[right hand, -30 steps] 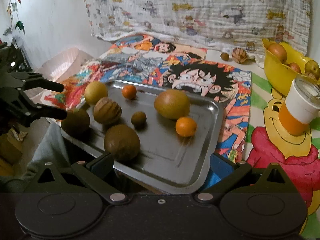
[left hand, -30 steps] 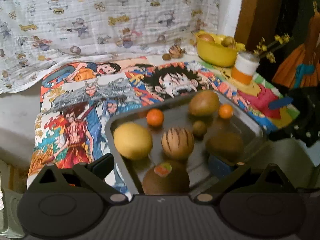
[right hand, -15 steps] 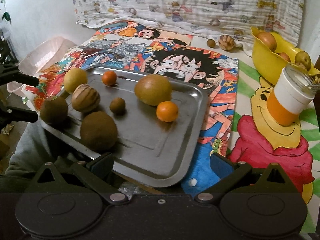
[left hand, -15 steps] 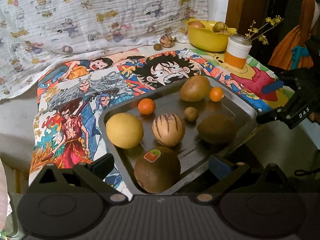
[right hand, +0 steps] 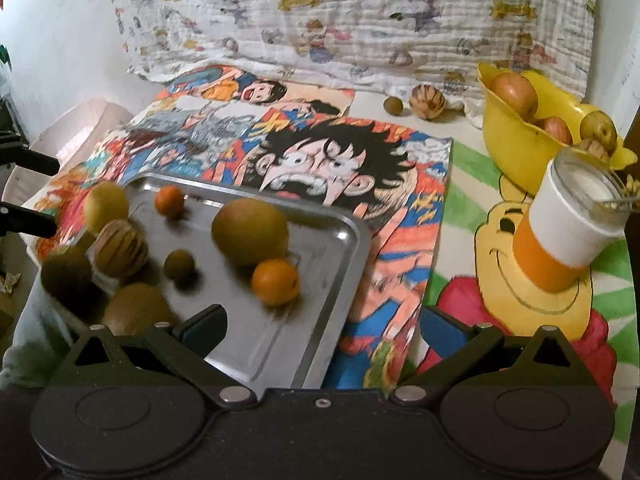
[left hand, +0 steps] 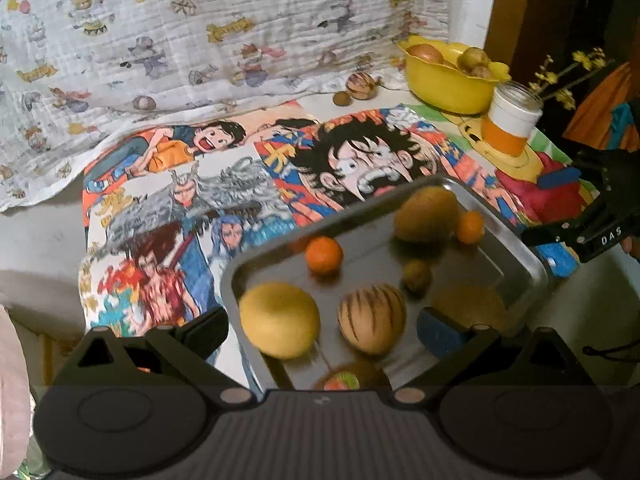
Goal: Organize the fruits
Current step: 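Withdraw both tools from the tray toward the yellow bowl, then close the left tool on the small brown fruit while the right tool grasps the striped pepino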
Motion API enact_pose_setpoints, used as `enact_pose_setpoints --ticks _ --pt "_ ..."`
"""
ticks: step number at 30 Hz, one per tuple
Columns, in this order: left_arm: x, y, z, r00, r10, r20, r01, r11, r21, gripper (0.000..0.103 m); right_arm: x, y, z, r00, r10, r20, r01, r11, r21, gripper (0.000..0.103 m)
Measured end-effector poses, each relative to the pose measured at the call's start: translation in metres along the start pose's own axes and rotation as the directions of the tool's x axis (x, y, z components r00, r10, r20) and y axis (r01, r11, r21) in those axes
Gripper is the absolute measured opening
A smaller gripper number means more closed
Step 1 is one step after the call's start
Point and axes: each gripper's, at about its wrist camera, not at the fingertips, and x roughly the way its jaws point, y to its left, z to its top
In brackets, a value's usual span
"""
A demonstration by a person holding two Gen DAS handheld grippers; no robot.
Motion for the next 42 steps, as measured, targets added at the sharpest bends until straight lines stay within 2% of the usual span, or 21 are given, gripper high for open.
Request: enact_pose_setpoints --ticks 4,12,16,19,23,25,30,33,38,40,42 --pt "0.009 0.004 0.024 1.0 0.015 -0.006 -0.015 1.0 0.009 0.102 0.008 -0.008 0.012 1.0 -0.009 0.016 0.009 1.0 0.009 0.102" --pt "0.035 0.015 0.078 0.999 0.048 0.021 -0.049 0.998 0.039 0.102 0.01 -0.023 0.046 0.982 -0.11 0.153 0.106 0.994 0.03 0.102" --pt "0.054 0.022 0.107 0.997 0.053 0.055 -0.057 0.996 0.071 0.102 0.011 -0.022 0.067 0.976 -0.143 0.164 0.156 0.985 -0.071 0.102" --pt "0.07 0.026 0.127 0.994 0.036 0.102 -0.046 0.994 0.099 0.102 0.007 -0.019 0.089 0.979 -0.146 0.141 0.168 0.972 -0.163 0.102" --pt "0.094 0.028 0.152 0.985 -0.032 0.171 0.008 0.99 0.141 0.102 -0.004 -0.016 0.126 0.992 -0.08 0.094 0.105 0.949 -0.297 0.102" --pt "0.107 0.026 0.162 0.977 -0.07 0.2 0.033 0.983 0.18 0.102 -0.005 -0.013 0.147 0.997 -0.056 0.059 0.076 0.914 -0.399 0.102" --pt "0.143 0.009 0.18 0.956 -0.136 0.26 0.053 0.952 0.302 0.102 0.017 -0.012 0.196 0.996 -0.092 -0.015 0.059 0.746 -0.663 0.102" --pt "0.164 -0.002 0.184 0.947 -0.178 0.268 0.068 0.925 0.374 0.102 0.05 -0.023 0.217 0.987 -0.145 -0.066 0.047 0.661 -0.749 0.102" --pt "0.2 -0.012 0.191 0.941 -0.217 0.26 0.077 0.884 0.461 0.102 0.102 -0.043 0.231 0.978 -0.162 -0.129 -0.028 0.516 -0.856 0.1" --pt "0.214 -0.011 0.194 0.937 -0.235 0.258 0.088 0.875 0.476 0.102 0.124 -0.048 0.235 0.971 -0.176 -0.163 -0.063 0.468 -0.881 0.097" --pt "0.228 -0.01 0.197 0.938 -0.241 0.249 0.096 0.871 0.482 0.102 0.143 -0.054 0.24 0.961 -0.191 -0.197 -0.093 0.45 -0.888 0.095"
